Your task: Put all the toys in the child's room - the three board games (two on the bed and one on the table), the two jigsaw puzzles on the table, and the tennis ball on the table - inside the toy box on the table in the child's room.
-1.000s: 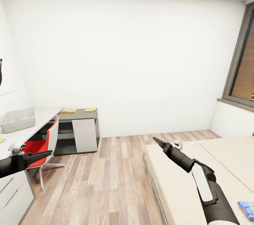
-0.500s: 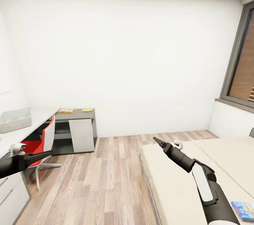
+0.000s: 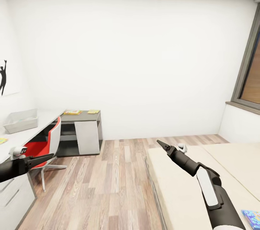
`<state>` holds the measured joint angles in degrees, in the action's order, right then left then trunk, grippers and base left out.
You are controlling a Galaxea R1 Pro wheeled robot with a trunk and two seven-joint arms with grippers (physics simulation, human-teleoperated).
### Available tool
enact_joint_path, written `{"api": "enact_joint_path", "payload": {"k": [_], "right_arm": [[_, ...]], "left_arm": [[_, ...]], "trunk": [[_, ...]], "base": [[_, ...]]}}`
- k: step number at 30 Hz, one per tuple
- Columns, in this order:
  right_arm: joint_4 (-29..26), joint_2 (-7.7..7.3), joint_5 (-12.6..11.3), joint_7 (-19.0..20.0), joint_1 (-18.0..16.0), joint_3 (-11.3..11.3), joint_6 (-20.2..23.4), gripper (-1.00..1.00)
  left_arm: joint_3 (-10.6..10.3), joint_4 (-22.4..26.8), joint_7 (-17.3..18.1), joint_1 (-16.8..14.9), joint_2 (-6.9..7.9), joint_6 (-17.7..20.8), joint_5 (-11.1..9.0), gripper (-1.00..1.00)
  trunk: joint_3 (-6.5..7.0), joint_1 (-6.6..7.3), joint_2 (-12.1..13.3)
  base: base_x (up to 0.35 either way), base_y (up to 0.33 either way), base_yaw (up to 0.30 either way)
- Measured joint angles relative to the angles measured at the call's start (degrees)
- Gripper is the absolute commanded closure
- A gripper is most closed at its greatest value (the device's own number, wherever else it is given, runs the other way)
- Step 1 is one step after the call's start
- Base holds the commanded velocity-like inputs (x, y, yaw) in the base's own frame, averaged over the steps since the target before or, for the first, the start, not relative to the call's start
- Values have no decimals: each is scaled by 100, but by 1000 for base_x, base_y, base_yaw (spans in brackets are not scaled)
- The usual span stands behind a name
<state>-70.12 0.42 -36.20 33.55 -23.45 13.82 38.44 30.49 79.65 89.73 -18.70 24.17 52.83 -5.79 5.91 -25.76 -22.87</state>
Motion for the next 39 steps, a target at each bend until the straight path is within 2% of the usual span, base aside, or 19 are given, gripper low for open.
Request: {"api": "enact_joint_path", "payload": {"k": [39], "right_arm": [[-2,-5,2,2,1,3,1,-100]], "left_arm": [[-4,-1,1,0,-8,0,1,-100]], "trunk": [[-1,0,0]], "base": [[-17,0,10]]}}
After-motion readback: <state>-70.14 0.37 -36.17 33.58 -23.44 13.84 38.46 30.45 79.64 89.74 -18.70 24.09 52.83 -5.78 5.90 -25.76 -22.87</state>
